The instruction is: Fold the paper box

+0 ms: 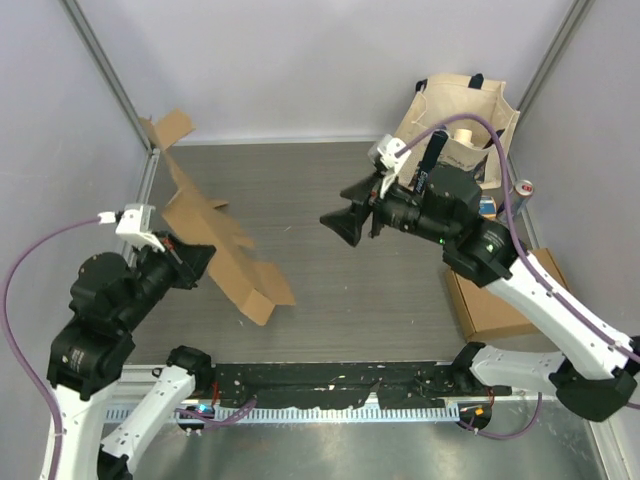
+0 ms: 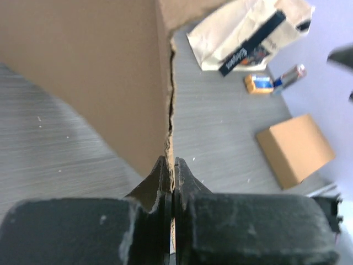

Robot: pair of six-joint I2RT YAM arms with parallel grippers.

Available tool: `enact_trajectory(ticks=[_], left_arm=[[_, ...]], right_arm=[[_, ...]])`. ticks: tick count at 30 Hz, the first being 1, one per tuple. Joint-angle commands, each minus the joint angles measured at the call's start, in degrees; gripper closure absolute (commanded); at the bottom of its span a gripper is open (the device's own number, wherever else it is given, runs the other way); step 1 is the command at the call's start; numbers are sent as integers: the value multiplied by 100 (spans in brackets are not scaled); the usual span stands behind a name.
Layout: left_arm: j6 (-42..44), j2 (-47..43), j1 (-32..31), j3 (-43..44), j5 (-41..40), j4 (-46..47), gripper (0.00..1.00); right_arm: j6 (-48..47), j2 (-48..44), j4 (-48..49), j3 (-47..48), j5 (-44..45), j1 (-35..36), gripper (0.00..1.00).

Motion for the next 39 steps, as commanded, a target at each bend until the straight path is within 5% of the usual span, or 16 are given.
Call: enact_trajectory(ticks=[1,7,16,32,35,39], left_arm=[[1745,834,30,1082,1153,-941,100],[2475,1389,22,2120,1513,-1715,100],[2432,1399,-5,2112,1849,-1610,100],[2353,1610,-14,2156,2226,-1619,100],[2353,1566,-14,2156,2297,-1628,100],[2388,1513,-22,2130,2384,-1628,100]], right_arm=[[-1613,919,414,935,-930,27,25],[-3108,1728,961,2172,-1589,255,26],[-4400,2565,-910,4712,-1212,1248,26],[-4577,3127,-930,4900,-957,1803,27],[-4550,3259,-947,4909,-1036,1803,34],[-4419,3295,-772,4883,-878,1803,61]])
